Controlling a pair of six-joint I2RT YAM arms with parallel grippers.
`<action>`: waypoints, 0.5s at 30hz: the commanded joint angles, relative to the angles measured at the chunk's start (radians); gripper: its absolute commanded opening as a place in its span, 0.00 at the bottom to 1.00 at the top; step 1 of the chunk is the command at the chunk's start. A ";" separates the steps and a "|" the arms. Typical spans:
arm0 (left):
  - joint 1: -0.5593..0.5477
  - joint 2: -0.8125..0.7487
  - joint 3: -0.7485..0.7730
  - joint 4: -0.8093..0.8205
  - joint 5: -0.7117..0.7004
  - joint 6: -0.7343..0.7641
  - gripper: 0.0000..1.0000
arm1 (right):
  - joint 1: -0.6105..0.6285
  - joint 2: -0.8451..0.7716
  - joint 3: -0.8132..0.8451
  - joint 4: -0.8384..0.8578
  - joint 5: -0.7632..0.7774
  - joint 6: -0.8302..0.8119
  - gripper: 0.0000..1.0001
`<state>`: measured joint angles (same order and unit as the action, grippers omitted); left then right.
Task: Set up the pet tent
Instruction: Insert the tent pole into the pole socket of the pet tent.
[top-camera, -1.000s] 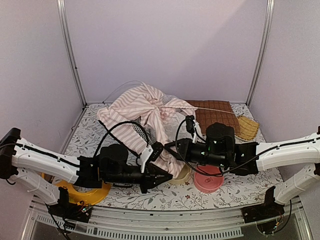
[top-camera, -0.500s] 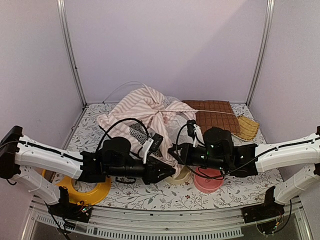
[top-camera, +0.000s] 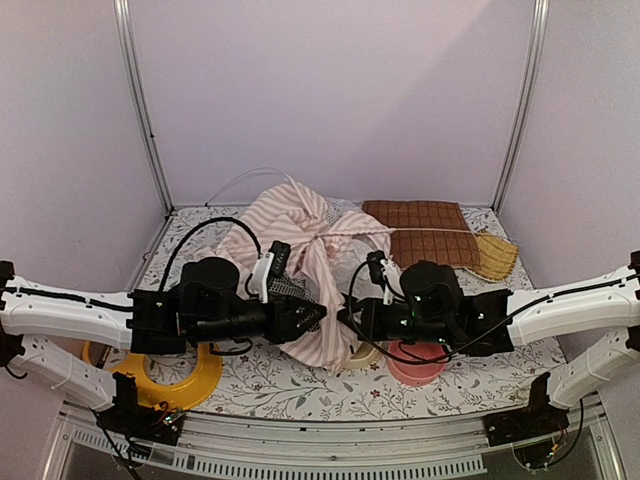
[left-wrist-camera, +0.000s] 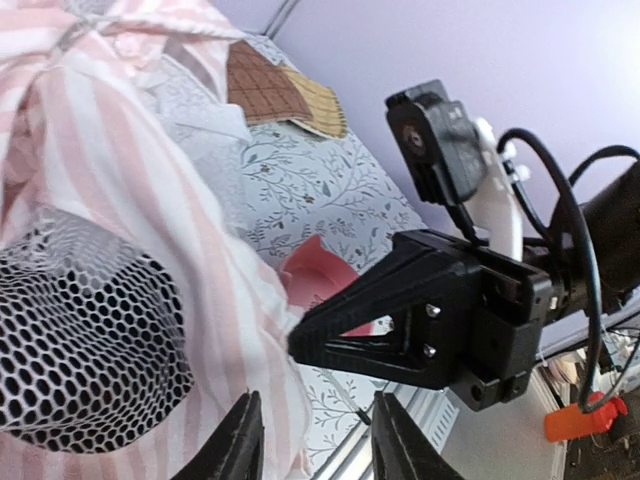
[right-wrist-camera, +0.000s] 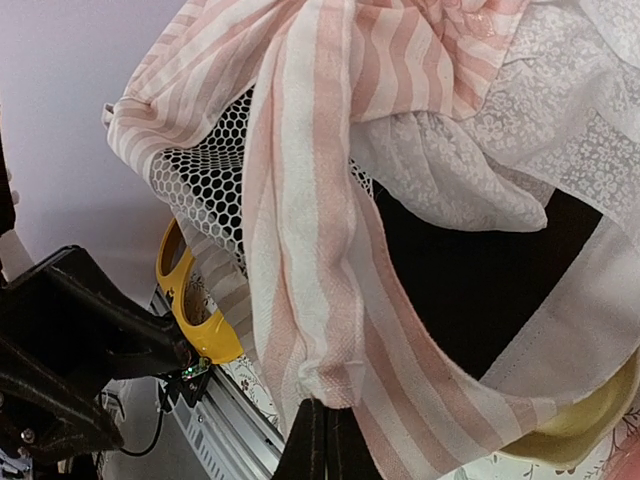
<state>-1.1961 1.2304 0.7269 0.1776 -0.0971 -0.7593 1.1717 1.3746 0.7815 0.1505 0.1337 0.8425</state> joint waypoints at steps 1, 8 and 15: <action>0.042 -0.022 0.016 -0.148 -0.150 -0.061 0.37 | -0.007 0.031 0.001 0.060 -0.012 -0.037 0.00; 0.135 -0.037 0.078 -0.197 -0.197 -0.009 0.37 | 0.018 0.047 0.046 -0.041 0.008 -0.105 0.00; 0.250 -0.082 0.156 -0.333 -0.216 0.082 0.38 | 0.063 0.025 0.068 -0.203 0.031 -0.186 0.00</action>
<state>-1.0225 1.1873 0.8413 -0.0586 -0.2840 -0.7395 1.2106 1.4132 0.8101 0.0257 0.1265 0.7368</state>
